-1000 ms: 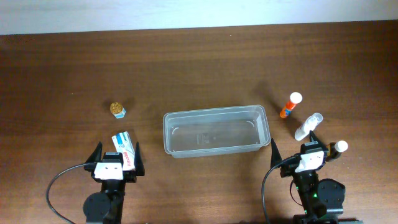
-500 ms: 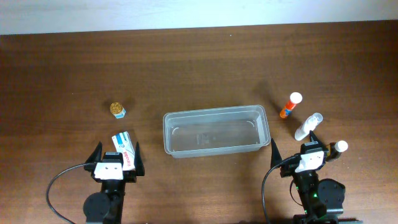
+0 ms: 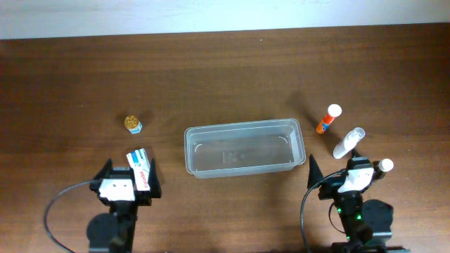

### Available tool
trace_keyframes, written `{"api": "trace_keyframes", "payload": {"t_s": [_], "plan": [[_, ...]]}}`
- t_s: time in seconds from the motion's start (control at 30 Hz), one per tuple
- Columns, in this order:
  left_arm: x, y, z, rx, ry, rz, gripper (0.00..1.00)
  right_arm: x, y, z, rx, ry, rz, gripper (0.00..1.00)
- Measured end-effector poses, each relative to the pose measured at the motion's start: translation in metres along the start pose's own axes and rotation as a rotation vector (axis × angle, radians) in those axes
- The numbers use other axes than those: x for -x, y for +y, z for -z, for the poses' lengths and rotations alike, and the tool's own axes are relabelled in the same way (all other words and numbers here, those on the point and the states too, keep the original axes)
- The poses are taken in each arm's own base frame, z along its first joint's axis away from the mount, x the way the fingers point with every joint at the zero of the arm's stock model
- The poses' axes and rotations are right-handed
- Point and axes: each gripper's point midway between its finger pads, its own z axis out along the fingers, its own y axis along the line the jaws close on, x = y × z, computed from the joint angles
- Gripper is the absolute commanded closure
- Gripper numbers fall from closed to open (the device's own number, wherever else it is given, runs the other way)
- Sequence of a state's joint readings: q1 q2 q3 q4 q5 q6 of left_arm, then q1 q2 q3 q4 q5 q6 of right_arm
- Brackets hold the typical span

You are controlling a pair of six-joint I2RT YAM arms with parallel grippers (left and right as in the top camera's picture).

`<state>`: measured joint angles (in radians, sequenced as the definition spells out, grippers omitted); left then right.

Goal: Pack container
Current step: 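Raise both arms from rest toward the objects on each side, then grasp the orange effervescent tablet tube with the right gripper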

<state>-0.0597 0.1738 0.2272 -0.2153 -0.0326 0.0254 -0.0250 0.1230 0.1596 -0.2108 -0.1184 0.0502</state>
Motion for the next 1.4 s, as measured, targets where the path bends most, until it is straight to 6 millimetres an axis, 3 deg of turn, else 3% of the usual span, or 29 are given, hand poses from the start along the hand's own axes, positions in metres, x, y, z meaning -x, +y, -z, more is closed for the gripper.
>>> {"api": "trace_keyframes", "payload": {"t_s": [0.17,0.27,0.4,0.57,0.73,0.9,1.17,1.3,1.4], "plan": [[0.03,0.0,-0.008,-0.003,0.148,-0.001,0.0,0.042,-0.002,-0.003,-0.029,0.105,-0.029,0.02],[0.035,0.0,-0.021,-0.006,0.288,-0.003,0.01,0.063,-0.003,-0.013,-0.041,0.221,-0.047,0.02],[0.026,-0.002,-0.033,-0.021,0.571,-0.01,0.01,0.085,-0.006,-0.034,-0.061,0.439,-0.072,0.02],[0.021,-0.008,-0.044,-0.056,0.776,-0.002,0.01,0.095,-0.014,-0.055,-0.09,0.659,-0.107,0.02],[0.02,-0.012,-0.058,-0.077,0.849,0.006,0.01,0.098,-0.032,-0.084,-0.131,0.763,-0.142,0.02],[0.01,-0.014,-0.061,-0.086,0.89,0.009,0.01,0.064,-0.054,-0.106,-0.172,0.883,-0.184,0.02],[0.01,-0.014,-0.061,-0.087,0.892,0.01,0.01,-0.025,-0.066,-0.136,-0.179,1.142,-0.227,0.01],[0.01,-0.015,-0.061,-0.089,0.892,0.011,0.01,-0.044,-0.068,-0.141,-0.18,1.189,-0.233,0.11],[0.01,-0.015,-0.061,-0.089,0.892,0.011,0.01,-0.044,-0.069,-0.146,-0.179,1.177,-0.229,0.21]]}}
